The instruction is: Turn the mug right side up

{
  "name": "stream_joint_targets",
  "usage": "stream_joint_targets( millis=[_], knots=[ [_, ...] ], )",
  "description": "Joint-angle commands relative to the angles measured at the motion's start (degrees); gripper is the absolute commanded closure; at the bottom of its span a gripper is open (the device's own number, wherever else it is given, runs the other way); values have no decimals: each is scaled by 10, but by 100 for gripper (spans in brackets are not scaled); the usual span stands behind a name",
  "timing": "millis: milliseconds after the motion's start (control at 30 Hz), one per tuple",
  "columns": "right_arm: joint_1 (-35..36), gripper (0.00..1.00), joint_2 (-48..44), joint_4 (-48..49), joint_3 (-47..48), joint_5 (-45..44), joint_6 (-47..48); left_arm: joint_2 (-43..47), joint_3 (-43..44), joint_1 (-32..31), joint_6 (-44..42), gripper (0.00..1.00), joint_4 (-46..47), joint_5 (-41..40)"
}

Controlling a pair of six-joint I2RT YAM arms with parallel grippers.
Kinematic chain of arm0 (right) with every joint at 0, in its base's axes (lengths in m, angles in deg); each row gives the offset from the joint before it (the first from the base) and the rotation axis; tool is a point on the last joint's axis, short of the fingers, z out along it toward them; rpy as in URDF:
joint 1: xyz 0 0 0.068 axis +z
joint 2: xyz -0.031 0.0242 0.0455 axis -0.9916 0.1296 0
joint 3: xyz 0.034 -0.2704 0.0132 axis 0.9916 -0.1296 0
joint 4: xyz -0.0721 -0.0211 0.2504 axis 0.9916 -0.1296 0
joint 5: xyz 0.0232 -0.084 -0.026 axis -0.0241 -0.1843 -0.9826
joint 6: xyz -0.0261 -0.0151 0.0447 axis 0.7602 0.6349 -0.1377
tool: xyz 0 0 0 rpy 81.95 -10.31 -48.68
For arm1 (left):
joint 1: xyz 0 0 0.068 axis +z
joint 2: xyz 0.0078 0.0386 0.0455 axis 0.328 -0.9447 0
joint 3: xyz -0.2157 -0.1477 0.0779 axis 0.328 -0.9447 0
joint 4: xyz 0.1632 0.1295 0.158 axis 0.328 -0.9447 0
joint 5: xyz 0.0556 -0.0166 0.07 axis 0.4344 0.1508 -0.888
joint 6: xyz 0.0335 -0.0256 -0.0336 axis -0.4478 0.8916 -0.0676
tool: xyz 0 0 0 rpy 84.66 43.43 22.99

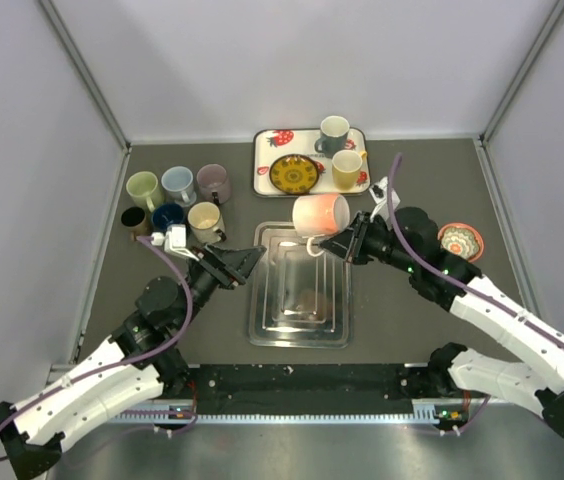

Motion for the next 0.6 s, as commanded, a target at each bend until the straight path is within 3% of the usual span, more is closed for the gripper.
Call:
stream_joint_targets(
  millis=[0,300,567],
  knots=[
    [3,100,45,-180,119,-183,181,10,56,2,-49,28,-213,-111],
    [4,100,234,-231,201,-243,242,0,54,2,-54,37,-309,-117],
    [3,100,336,-233,237,-260,254,5,39,1,-41,38,-358,-128]
  ],
)
